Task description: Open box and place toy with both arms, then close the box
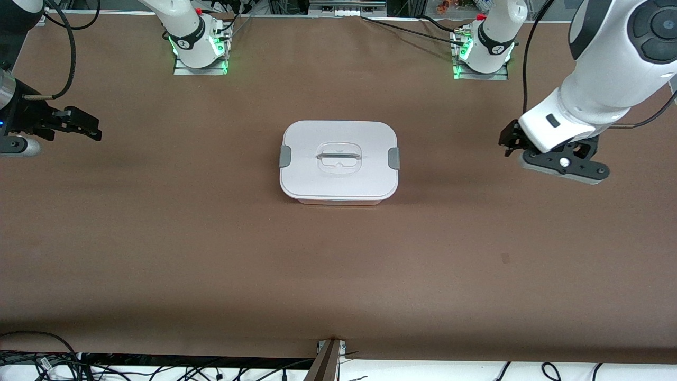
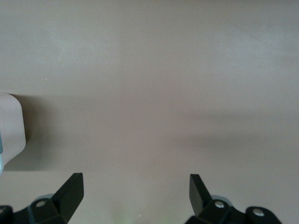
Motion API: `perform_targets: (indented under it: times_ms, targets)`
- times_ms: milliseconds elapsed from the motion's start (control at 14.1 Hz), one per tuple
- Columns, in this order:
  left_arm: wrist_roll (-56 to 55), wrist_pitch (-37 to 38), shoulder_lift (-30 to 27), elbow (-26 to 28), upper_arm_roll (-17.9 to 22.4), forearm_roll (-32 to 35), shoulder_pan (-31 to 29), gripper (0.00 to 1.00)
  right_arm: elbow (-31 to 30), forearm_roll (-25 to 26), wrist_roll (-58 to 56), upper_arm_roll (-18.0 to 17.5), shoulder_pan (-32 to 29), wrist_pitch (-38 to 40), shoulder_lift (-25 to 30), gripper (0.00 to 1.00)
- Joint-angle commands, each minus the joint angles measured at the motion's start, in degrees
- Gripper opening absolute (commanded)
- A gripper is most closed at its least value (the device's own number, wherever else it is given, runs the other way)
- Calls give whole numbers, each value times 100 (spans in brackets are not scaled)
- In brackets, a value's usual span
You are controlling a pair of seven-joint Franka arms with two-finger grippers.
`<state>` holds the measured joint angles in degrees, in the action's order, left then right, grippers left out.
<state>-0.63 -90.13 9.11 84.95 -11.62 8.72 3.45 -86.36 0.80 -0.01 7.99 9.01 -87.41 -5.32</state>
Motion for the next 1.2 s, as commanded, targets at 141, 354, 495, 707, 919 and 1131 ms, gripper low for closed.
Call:
perform_targets:
  times_ms: [141,354,495,707,919,1131]
  targets:
    - [-121,-603,-1061,1393,441,-125,16,100,129,60,-34,-69,-75,31,-57,100]
    - [-410,-567,-991,1218,450,-353,-89,100,129,60,-34,-69,-75,23,-48,100]
    - [-421,-541,-868,998,450,-773,-369,100,137,60,-43,-69,-75,23,-57,100]
    - [-412,-401,-832,883,450,-793,-511,100,137,60,-34,-69,-75,23,-57,100]
    - [-412,-348,-823,874,397,-750,-555,100,129,60,-43,-69,-75,23,-57,100]
    - [-412,-348,-806,874,380,-740,-555,100,137,60,-43,-69,-75,23,-57,100]
